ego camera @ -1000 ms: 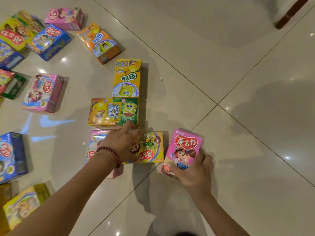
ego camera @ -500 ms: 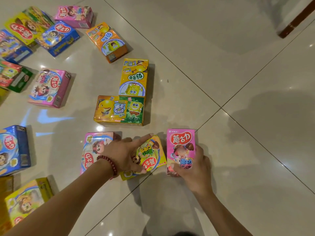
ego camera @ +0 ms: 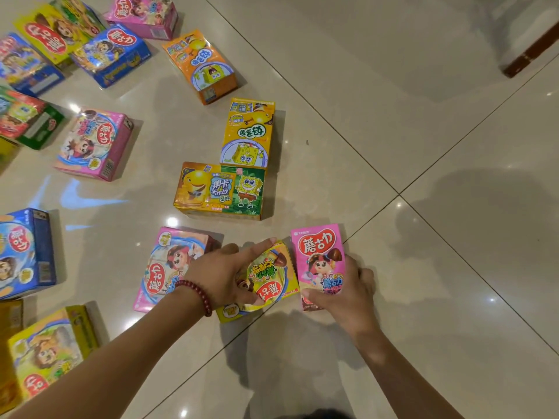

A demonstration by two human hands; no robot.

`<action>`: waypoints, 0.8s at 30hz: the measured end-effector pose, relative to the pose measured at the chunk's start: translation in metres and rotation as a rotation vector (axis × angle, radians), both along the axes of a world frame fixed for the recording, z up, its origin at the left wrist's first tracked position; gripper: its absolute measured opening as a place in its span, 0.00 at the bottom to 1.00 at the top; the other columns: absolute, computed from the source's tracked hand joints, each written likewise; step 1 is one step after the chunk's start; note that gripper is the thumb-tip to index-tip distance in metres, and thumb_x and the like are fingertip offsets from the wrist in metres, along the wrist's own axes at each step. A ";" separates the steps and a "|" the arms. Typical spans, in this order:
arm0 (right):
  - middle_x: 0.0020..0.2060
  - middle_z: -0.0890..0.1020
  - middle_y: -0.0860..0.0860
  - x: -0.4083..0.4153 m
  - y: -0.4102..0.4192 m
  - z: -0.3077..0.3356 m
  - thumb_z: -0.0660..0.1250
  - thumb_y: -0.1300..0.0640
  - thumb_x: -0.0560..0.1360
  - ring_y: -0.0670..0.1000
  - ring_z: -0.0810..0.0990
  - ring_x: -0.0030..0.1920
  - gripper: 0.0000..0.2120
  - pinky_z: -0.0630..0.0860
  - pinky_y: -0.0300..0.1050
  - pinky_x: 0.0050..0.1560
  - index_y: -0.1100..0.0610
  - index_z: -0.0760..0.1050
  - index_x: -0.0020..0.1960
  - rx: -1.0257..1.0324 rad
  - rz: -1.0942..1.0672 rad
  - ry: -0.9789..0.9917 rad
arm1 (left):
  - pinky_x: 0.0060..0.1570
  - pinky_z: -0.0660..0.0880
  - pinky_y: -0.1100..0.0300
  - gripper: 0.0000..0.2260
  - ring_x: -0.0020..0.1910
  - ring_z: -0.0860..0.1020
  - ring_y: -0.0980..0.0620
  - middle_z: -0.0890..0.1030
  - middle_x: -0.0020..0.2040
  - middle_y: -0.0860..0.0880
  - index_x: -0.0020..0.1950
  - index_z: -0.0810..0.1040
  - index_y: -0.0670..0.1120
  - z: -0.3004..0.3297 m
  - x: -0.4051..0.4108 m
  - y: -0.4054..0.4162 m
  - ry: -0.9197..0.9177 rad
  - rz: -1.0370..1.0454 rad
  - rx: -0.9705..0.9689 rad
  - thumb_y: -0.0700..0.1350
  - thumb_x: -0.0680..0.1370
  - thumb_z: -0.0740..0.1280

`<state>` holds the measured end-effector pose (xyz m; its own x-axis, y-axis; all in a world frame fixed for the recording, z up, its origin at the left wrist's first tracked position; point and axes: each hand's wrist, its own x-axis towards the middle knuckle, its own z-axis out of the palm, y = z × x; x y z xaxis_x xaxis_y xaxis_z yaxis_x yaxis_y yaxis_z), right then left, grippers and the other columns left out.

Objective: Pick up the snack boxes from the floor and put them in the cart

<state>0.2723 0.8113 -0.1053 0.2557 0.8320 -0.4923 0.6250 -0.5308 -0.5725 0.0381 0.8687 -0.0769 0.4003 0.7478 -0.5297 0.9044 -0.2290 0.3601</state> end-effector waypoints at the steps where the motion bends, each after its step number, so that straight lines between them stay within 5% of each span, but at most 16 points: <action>1: 0.60 0.65 0.53 -0.001 0.000 0.001 0.82 0.48 0.59 0.51 0.63 0.63 0.44 0.71 0.44 0.60 0.53 0.64 0.68 0.012 -0.010 0.004 | 0.49 0.73 0.60 0.45 0.55 0.73 0.51 0.73 0.57 0.51 0.62 0.31 0.72 0.000 0.000 0.000 0.003 -0.001 0.005 0.63 0.70 0.70; 5: 0.58 0.74 0.47 0.001 0.000 0.002 0.82 0.51 0.58 0.48 0.76 0.58 0.42 0.79 0.51 0.54 0.49 0.64 0.67 0.062 0.004 0.142 | 0.48 0.71 0.61 0.47 0.53 0.73 0.52 0.73 0.54 0.51 0.62 0.29 0.70 0.001 -0.003 -0.001 -0.007 -0.011 0.029 0.64 0.69 0.69; 9: 0.55 0.77 0.38 0.008 -0.006 0.006 0.79 0.56 0.65 0.45 0.80 0.55 0.38 0.80 0.40 0.52 0.41 0.63 0.67 0.081 -0.037 0.293 | 0.48 0.73 0.60 0.44 0.49 0.72 0.53 0.72 0.52 0.51 0.61 0.32 0.73 -0.002 -0.005 0.000 -0.062 0.041 -0.028 0.60 0.70 0.70; 14: 0.59 0.80 0.45 0.016 -0.010 0.041 0.77 0.54 0.66 0.48 0.81 0.57 0.38 0.80 0.56 0.55 0.46 0.65 0.72 0.137 -0.185 0.436 | 0.52 0.75 0.59 0.43 0.52 0.76 0.52 0.74 0.53 0.51 0.65 0.45 0.76 0.013 -0.002 -0.011 -0.335 0.378 -0.090 0.53 0.69 0.75; 19: 0.62 0.78 0.44 0.022 -0.005 0.143 0.76 0.49 0.62 0.48 0.79 0.59 0.43 0.78 0.59 0.57 0.45 0.62 0.74 0.182 -0.232 0.430 | 0.54 0.78 0.59 0.40 0.57 0.78 0.59 0.76 0.62 0.58 0.64 0.58 0.78 0.099 0.004 -0.028 -0.727 0.751 -0.053 0.58 0.62 0.78; 24: 0.61 0.77 0.43 0.019 0.010 0.286 0.74 0.47 0.62 0.45 0.80 0.57 0.42 0.80 0.56 0.54 0.44 0.61 0.73 0.185 -0.156 0.407 | 0.58 0.77 0.51 0.42 0.58 0.78 0.58 0.75 0.63 0.61 0.67 0.62 0.73 0.231 0.010 -0.040 -0.892 0.926 -0.036 0.50 0.62 0.80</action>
